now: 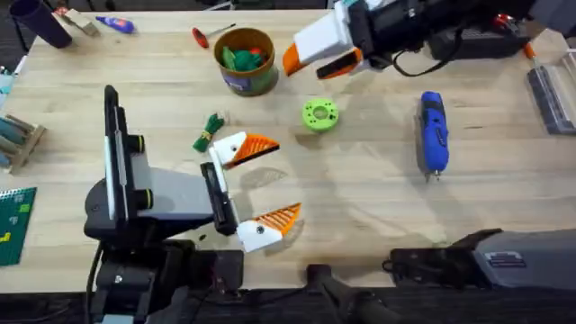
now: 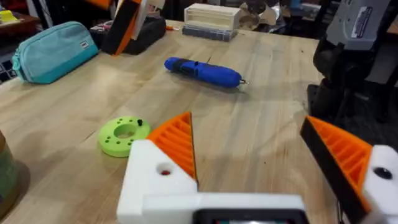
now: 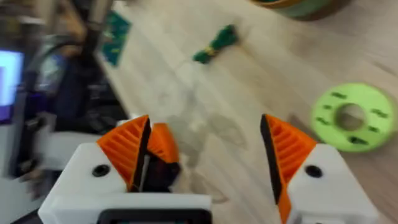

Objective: Pick up the gripper from the table and insert it into the empty holder that is missing its gripper. Then pick up a screw, insert it into the mounting hole, and use the screwdriver to tighten it. Finally, clean up the table by picking up the vegetable and placing it into the bucket.

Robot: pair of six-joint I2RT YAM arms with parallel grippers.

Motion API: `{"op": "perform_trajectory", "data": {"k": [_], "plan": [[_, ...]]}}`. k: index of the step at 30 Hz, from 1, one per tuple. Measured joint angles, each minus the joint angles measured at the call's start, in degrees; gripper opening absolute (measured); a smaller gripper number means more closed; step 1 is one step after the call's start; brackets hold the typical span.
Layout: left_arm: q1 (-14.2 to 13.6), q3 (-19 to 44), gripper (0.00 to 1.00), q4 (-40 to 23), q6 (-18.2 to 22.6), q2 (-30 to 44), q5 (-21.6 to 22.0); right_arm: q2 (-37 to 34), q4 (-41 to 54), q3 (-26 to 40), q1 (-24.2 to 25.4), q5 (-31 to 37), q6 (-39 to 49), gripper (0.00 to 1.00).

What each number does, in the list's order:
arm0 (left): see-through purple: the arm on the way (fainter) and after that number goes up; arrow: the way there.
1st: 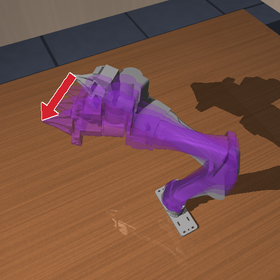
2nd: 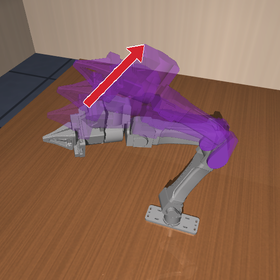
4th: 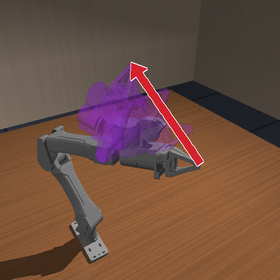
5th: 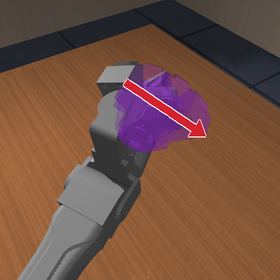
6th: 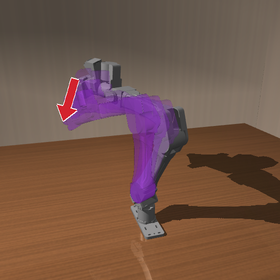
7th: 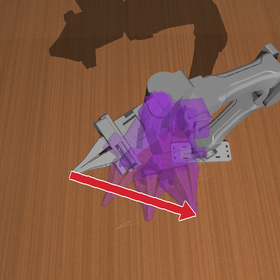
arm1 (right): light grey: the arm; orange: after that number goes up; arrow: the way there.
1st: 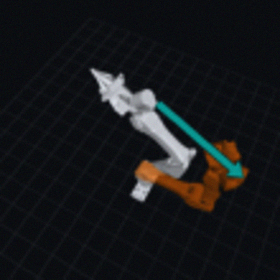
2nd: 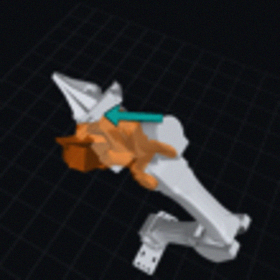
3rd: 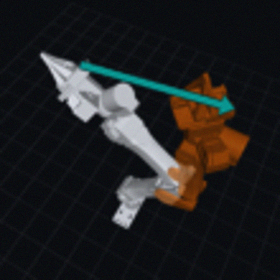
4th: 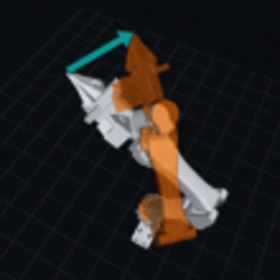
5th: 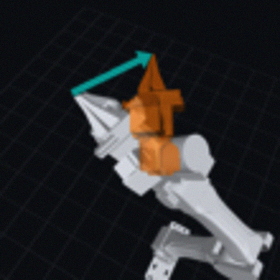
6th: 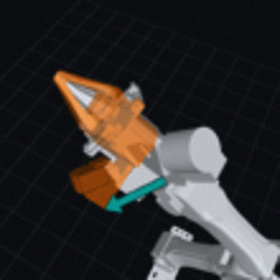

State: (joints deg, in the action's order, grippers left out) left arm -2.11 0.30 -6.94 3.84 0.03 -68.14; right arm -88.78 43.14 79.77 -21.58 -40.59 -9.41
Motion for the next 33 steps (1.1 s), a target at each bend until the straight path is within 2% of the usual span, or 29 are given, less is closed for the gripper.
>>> {"op": "perform_trajectory", "data": {"k": [6,11,28,33], "plan": [[0.0,0.0,0.982,0.0,0.0,0.02,0.0,0.05,4.55,1.14,-4.23,21.12,1.79,0.937],[0.0,0.0,0.982,0.0,0.0,0.0,0.02,-0.04,6.77,1.16,-7.35,30.67,4.11,0.937],[0.0,0.0,0.982,0.0,0.0,0.0,0.0,-9.55,9.64,1.2,-7.85,38.31,9.13,0.936],[0.0,0.0,0.982,0.0,-0.02,0.0,0.0,-12.42,9.47,1.2,-7.85,38.87,10.15,0.902]]}}
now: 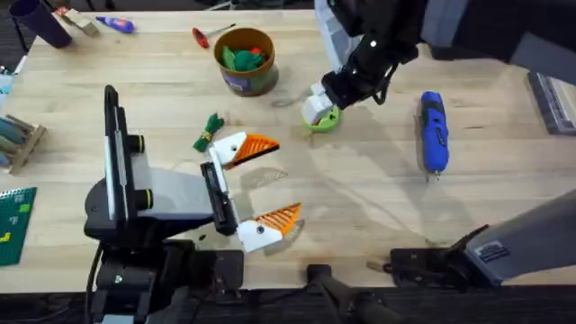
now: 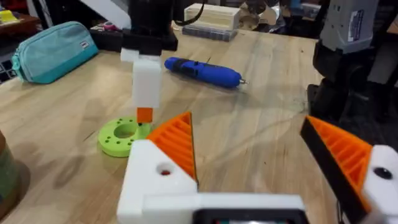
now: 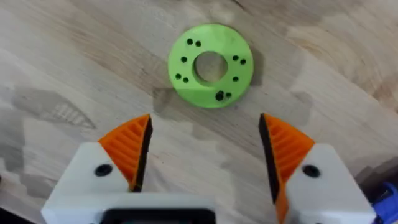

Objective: Pick up the gripper from the table and insert it into the empty holder that is missing its gripper. Then pick up a screw, insert it into the mounting hole, and use the screwdriver to tighten it. Finally, clean up the table by picking up the vegetable and placing it into the bucket.

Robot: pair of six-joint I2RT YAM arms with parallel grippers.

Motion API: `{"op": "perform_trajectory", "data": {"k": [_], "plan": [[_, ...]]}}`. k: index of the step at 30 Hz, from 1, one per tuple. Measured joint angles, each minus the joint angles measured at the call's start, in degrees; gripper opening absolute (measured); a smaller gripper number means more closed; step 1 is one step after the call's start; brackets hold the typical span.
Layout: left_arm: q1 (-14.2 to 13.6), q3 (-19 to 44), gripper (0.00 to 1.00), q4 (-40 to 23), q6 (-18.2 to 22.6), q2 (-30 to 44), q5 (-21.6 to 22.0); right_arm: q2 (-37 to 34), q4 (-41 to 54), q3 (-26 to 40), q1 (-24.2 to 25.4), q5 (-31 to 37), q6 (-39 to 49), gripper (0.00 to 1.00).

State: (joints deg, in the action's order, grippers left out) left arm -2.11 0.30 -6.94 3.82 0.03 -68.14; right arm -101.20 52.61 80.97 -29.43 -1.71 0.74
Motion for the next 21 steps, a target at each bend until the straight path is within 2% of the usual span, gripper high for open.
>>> {"op": "perform_trajectory", "data": {"k": [5,13,21], "plan": [[0.0,0.0,0.982,0.0,0.02,0.0,0.02,-1.99,0.14,0.36,0.0,0.32,2.04,0.883],[0.0,0.0,0.982,0.0,0.02,0.02,0.0,-6.26,1.08,5.22,0.0,0.48,3.68,0.865],[0.0,0.0,0.982,0.0,0.02,0.02,0.0,-7.89,3.07,5.57,0.0,2.53,4.04,0.834]]}}
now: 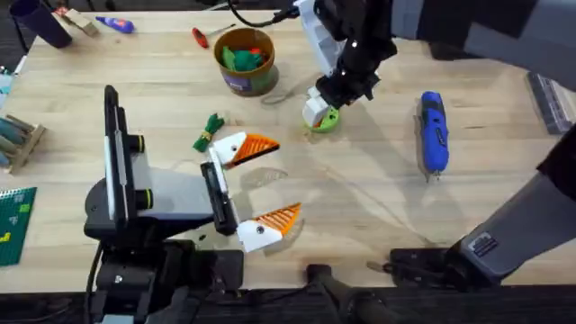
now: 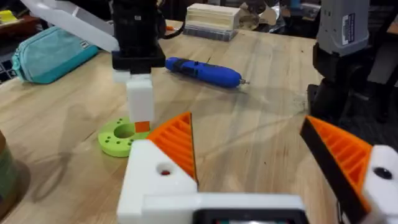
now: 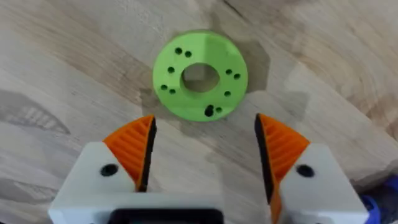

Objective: Pick up the gripper from the table and insert it into the empty holder that is missing its gripper. Then pick up a screw, insert it into the mounting hole, and use the screwdriver to tighten it. Finally, clean up the table by picking up the vegetable and placing it into the bucket.

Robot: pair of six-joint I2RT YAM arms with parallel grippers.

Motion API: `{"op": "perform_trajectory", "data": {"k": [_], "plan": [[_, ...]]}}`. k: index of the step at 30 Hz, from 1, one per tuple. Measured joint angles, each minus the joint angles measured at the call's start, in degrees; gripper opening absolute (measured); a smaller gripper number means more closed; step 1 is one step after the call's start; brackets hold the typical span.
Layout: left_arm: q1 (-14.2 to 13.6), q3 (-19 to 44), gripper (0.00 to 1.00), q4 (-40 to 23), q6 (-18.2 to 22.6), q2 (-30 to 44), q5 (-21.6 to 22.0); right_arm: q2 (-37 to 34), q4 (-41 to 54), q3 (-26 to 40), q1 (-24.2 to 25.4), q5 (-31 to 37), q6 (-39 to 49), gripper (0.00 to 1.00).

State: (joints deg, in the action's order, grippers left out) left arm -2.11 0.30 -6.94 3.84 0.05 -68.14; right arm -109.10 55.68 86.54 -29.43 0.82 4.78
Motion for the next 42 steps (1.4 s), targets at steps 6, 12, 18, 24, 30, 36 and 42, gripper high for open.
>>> {"op": "perform_trajectory", "data": {"k": [6,12,18,24,30,36,42], "plan": [[0.0,0.0,0.982,0.0,0.0,-0.02,0.0,-0.2,0.02,0.0,0.0,0.49,0.02,0.754],[0.0,0.0,0.982,0.0,0.0,-0.02,0.0,-2.12,-0.52,0.0,0.0,0.7,0.04,0.707],[0.0,0.0,0.982,0.0,0.0,-0.02,0.0,-4.0,-1.0,0.0,0.0,0.85,0.07,0.624],[0.0,0.0,0.982,0.0,0.0,0.0,0.0,-4.0,-1.66,0.0,0.0,0.85,0.17,0.593],[0.0,0.0,0.982,0.0,0.0,-0.02,0.0,-4.0,-1.64,0.04,-0.02,0.88,0.17,0.579],[0.0,0.0,0.982,0.0,0.0,-0.02,0.0,-4.0,-1.68,0.74,-0.02,0.88,0.17,0.579],[0.0,0.0,0.982,0.0,0.0,-0.02,0.02,-4.0,-1.68,0.94,-0.02,0.88,0.17,0.562]]}}
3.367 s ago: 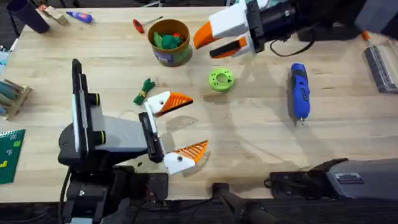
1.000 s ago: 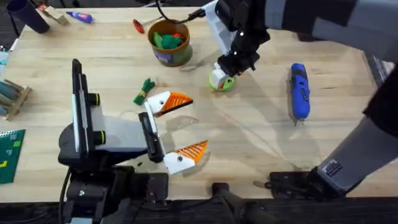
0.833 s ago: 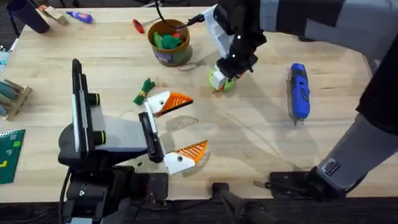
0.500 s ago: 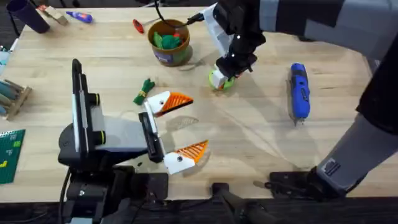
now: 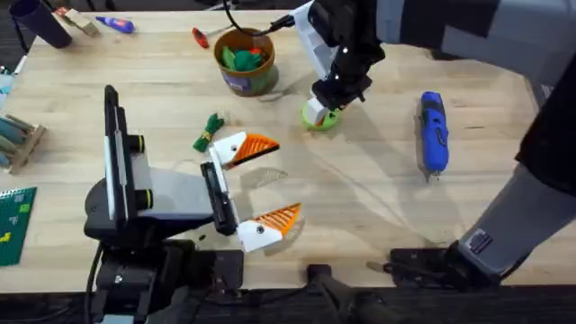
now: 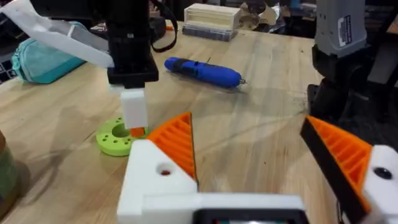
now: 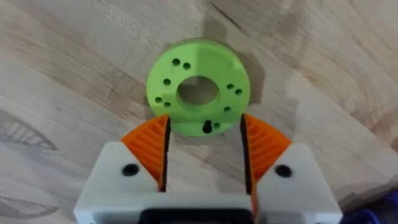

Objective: Pick up the gripper from the table and insert it into the empty holder that is missing its gripper. Then pick up a screw, insert it into the mounting hole, and use the screwdriver to tighten it. Finally, clean up the table by picking up the vegetable and placing it into the bucket.

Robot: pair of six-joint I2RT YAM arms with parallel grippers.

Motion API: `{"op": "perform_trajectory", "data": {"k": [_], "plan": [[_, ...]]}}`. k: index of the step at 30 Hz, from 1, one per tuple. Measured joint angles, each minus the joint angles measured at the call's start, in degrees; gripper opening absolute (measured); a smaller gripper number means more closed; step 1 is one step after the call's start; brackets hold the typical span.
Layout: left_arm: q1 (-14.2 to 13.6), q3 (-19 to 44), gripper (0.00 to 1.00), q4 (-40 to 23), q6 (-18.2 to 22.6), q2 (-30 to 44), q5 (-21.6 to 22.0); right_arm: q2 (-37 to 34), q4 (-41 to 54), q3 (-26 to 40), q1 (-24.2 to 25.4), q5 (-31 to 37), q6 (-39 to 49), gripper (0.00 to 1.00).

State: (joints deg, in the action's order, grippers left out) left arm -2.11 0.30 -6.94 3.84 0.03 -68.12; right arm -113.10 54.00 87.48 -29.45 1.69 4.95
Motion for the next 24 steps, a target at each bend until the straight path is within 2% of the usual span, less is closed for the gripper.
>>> {"op": "perform_trajectory", "data": {"k": [11,16,24], "plan": [[0.0,0.0,0.982,0.0,-0.02,0.02,-0.02,0.0,0.0,0.0,0.0,0.0,0.0,0.481],[0.0,0.0,0.982,0.0,0.0,0.0,-0.02,0.0,0.0,0.0,0.0,0.0,0.02,0.388],[0.0,0.0,0.982,0.0,0.0,0.0,-0.02,0.0,-0.25,-0.02,0.0,0.0,0.02,0.371]]}}
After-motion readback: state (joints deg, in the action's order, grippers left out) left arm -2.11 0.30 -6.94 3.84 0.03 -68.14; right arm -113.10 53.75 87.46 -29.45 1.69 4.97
